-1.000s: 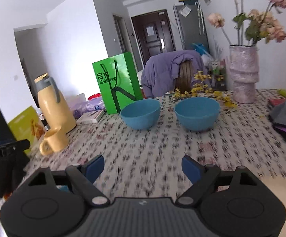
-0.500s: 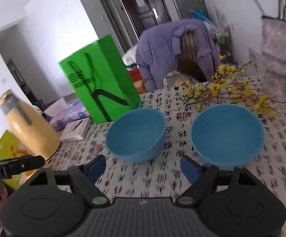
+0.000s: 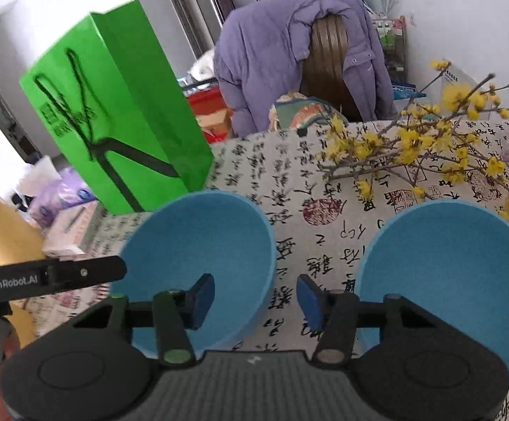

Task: Organize plates and bowls
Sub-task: 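Close both grippers on the rim of a blue bowl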

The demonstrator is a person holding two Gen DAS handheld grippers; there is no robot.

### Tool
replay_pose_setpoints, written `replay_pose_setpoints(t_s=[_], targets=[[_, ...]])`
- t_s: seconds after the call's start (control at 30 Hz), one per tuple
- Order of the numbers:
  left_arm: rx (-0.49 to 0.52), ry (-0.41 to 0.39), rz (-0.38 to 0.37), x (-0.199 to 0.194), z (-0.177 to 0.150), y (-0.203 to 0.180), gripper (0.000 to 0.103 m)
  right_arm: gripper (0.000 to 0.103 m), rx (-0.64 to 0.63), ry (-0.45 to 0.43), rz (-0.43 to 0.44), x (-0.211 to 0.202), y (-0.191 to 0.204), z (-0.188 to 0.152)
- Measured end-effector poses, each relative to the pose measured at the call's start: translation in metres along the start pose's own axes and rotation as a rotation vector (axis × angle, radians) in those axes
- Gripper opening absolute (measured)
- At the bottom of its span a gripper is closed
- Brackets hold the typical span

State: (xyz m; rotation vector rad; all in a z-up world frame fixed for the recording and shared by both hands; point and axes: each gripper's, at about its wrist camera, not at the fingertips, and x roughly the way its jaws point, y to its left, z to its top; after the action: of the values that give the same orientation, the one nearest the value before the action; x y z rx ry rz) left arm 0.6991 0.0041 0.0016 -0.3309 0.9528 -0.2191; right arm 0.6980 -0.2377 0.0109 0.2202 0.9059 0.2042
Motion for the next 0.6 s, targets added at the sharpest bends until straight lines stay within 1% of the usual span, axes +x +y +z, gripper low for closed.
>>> replay_pose_setpoints(t_s=[0.03,0.07,0.1,0.13,0.17,0.2,0.23,0.27,0.37,0.47,0.6], targets=[[-0.004,0.003,0.0,0.003,0.001,0.0,0.057,0.045,0.001,0.005,0.005,0.004,-0.001,0.0],[-0.009,0.006,-0.001,0.006,0.001,0.0,0.05,0.044,0.002,0.011,0.005,0.009,-0.002,0.0],[-0.012,0.012,-0.007,0.01,0.002,0.001,0.041,0.037,0.003,0.014,0.003,0.013,-0.003,0.001],[-0.014,0.021,-0.011,0.012,0.002,0.001,0.037,0.031,0.003,0.014,0.004,0.016,-0.004,0.001],[-0.017,0.028,-0.015,0.015,0.002,0.001,0.029,0.028,-0.006,0.013,-0.002,0.019,-0.003,0.001],[-0.016,0.032,-0.016,0.017,0.001,0.001,0.024,0.018,-0.011,0.011,-0.008,0.02,-0.003,0.001],[-0.012,0.033,-0.012,0.019,0.001,0.0,0.023,0.015,-0.016,0.01,-0.011,0.021,-0.003,0.001],[-0.007,0.034,-0.012,0.02,0.0,0.0,0.017,0.015,-0.017,0.008,-0.014,0.021,-0.004,0.001],[-0.008,0.037,-0.012,0.018,0.0,0.001,0.013,0.014,-0.031,0.005,-0.017,0.021,-0.003,0.0],[-0.003,0.04,-0.009,0.014,0.0,0.0,0.011,0.011,-0.028,0.002,-0.027,0.018,-0.002,0.0],[0.012,0.027,-0.004,-0.004,-0.002,-0.004,0.01,0.009,-0.035,-0.011,-0.023,0.005,0.002,0.002]])
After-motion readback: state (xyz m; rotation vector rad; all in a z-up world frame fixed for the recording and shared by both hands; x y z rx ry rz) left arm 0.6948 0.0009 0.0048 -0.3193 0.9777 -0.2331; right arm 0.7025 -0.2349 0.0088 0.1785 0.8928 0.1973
